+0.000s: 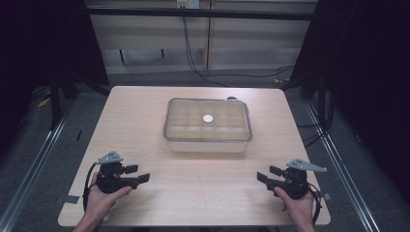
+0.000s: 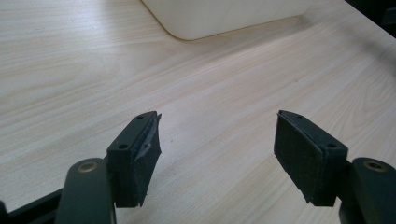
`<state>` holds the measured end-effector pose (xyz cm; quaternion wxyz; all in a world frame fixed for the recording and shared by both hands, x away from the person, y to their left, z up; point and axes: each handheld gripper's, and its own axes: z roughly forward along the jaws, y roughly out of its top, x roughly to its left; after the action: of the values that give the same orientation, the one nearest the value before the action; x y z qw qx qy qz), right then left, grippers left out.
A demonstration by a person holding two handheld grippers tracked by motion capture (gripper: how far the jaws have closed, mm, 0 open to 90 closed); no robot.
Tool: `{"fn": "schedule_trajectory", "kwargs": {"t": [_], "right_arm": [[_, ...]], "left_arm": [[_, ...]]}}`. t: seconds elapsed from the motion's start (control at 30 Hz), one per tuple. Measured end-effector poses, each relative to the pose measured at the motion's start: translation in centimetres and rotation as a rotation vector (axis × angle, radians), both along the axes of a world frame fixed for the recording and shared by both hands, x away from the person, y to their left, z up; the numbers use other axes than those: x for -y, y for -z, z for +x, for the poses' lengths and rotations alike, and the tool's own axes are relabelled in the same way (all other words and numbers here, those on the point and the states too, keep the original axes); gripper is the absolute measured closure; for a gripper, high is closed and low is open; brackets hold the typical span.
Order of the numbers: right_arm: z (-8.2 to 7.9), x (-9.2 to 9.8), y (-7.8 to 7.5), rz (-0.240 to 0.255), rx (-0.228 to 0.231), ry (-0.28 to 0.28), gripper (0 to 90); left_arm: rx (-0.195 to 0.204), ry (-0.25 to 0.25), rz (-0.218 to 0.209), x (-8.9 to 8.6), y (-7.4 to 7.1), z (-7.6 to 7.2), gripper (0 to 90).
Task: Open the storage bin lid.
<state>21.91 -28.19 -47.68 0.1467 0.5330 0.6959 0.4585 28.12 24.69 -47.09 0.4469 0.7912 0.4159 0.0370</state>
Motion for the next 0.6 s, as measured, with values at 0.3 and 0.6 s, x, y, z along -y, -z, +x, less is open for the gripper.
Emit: {"fn": "schedule_trajectory", "kwargs": {"t": [0.3,0.6], "right_arm": [[0.6,0.1,-0.7,-0.013,-0.027,-0.033,34.3],[0.9,0.2,-1.7,0.005,-0.015,-0.043,36.7]], "left_arm": [[0.024,0.029,0.017,0.9,-0.5,0.0,31.7],[0.031,0.019,-0.001,1.6,-1.4,0.7,34.1]]}}
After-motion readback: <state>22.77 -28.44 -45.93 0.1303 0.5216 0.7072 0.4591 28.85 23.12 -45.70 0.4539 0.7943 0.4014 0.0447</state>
